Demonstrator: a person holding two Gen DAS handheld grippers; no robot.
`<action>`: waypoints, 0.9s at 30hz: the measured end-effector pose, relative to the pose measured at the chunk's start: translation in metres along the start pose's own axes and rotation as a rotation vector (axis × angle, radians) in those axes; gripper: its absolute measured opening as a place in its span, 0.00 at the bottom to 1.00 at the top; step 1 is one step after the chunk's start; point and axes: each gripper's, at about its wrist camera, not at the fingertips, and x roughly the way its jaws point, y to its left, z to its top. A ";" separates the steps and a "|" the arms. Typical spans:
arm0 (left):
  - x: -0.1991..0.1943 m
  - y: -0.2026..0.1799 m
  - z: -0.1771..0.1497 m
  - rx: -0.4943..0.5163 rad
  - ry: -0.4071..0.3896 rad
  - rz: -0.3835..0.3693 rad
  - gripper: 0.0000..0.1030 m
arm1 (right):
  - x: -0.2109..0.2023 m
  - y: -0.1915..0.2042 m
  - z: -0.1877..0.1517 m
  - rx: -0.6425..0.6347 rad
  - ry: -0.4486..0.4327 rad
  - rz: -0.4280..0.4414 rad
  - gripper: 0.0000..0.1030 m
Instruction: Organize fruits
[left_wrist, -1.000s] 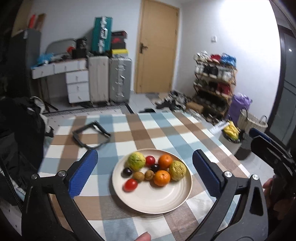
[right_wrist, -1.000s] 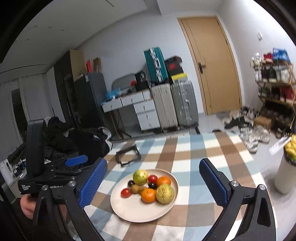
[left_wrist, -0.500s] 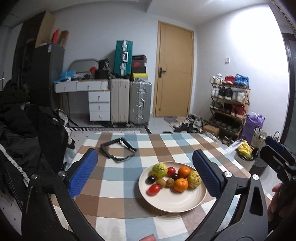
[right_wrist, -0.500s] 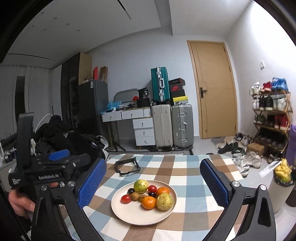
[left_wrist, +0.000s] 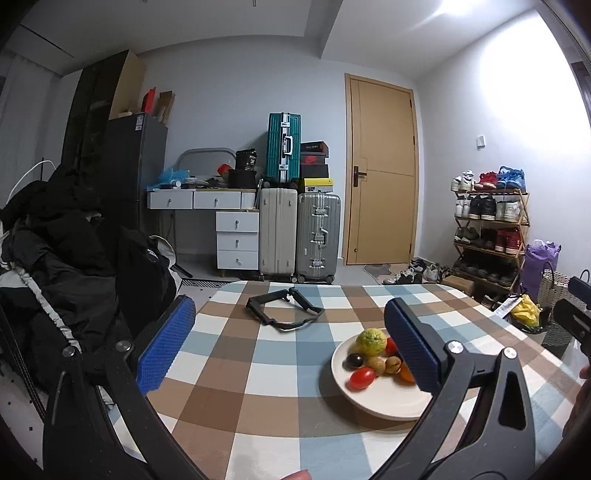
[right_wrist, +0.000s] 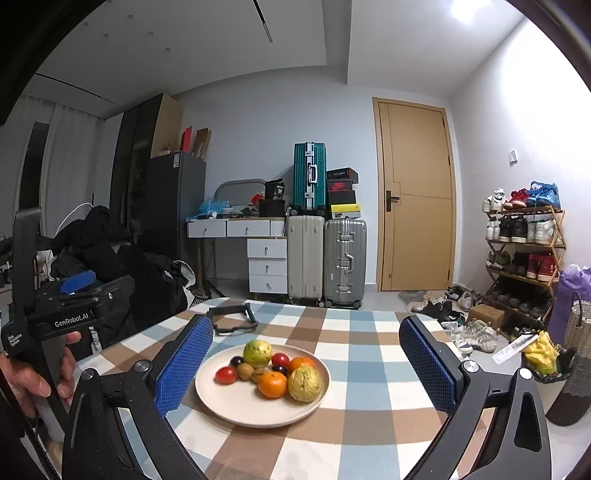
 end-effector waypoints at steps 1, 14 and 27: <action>0.003 0.000 -0.005 0.009 0.004 0.007 0.99 | 0.001 0.000 -0.004 -0.004 -0.002 -0.003 1.00; 0.045 -0.006 -0.040 0.062 0.122 -0.008 0.99 | 0.029 -0.014 -0.040 0.000 0.078 -0.021 1.00; 0.065 -0.008 -0.046 0.045 0.178 -0.022 0.99 | 0.051 -0.020 -0.045 0.017 0.184 -0.065 1.00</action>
